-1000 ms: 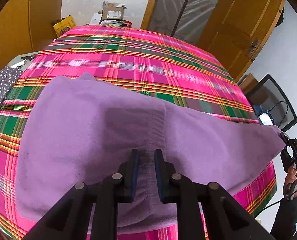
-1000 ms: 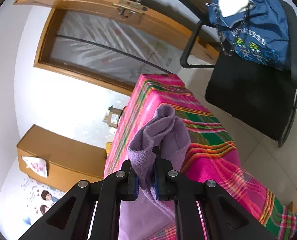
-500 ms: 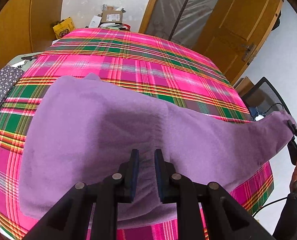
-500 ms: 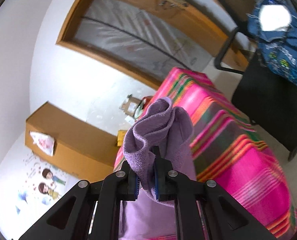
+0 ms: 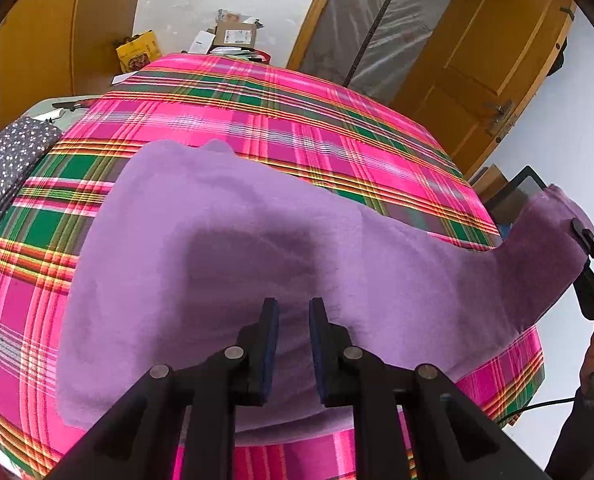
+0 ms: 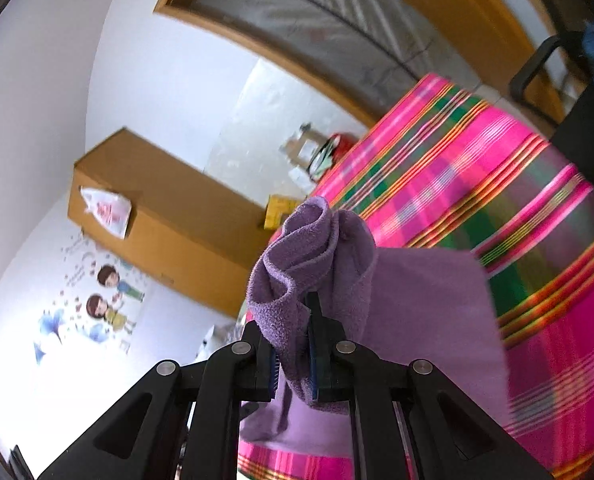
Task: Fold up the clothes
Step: 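Carry the held fleece corner over toward the left gripper, then lower the fleece corner onto the fleece and open the right gripper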
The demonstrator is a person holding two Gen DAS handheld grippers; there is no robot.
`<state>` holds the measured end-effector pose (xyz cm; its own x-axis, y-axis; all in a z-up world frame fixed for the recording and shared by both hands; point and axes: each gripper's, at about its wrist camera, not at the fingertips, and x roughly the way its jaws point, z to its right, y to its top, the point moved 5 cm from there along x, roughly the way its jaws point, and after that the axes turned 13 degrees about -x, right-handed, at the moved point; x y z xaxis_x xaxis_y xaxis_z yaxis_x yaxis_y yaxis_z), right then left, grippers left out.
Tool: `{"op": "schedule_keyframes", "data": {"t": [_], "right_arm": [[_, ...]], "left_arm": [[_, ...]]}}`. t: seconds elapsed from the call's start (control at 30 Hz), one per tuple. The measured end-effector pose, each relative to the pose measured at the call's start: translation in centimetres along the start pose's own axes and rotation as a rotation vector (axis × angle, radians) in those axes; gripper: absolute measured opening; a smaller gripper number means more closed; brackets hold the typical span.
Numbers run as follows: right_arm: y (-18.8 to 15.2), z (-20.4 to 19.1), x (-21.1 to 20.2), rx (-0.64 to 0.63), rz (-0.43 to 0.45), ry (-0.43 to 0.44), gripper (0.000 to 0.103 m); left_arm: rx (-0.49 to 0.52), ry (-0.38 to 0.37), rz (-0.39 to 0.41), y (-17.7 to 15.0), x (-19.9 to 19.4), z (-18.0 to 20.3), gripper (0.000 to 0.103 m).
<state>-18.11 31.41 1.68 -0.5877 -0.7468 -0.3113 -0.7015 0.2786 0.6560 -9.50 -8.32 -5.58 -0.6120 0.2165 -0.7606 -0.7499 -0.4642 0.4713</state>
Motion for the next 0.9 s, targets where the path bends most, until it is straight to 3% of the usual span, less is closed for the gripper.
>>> {"op": "schedule_keyframes", "data": {"t": [0.23, 0.7, 0.8, 0.87, 0.9], "right_arm": [[-2.7, -3.0, 5.3, -0.066, -0.129, 0.035, 0.011], [-9.9, -4.5, 14.3, -0.290, -0.371, -0.066, 0.014], [-11.1, -5.0, 15.5, -0.338, -0.408, -0.076, 0.020], [-11.9, -5.3, 16.3, -0.370, -0.433, -0.083, 0.040], [-12.3, -5.4, 16.6, -0.386, -0.445, -0.087, 0.043]], "left_arm": [[-0.021, 0.000, -0.002, 0.1, -0.1, -1.4, 0.016], [-0.044, 0.001, 0.000, 0.4, -0.3, -3.0, 0.016], [-0.045, -0.001, -0.001, 0.4, -0.2, -3.1, 0.016], [-0.045, -0.003, -0.001, 0.4, -0.2, -3.1, 0.016], [-0.046, -0.003, -0.001, 0.5, -0.2, -3.1, 0.016]]}}
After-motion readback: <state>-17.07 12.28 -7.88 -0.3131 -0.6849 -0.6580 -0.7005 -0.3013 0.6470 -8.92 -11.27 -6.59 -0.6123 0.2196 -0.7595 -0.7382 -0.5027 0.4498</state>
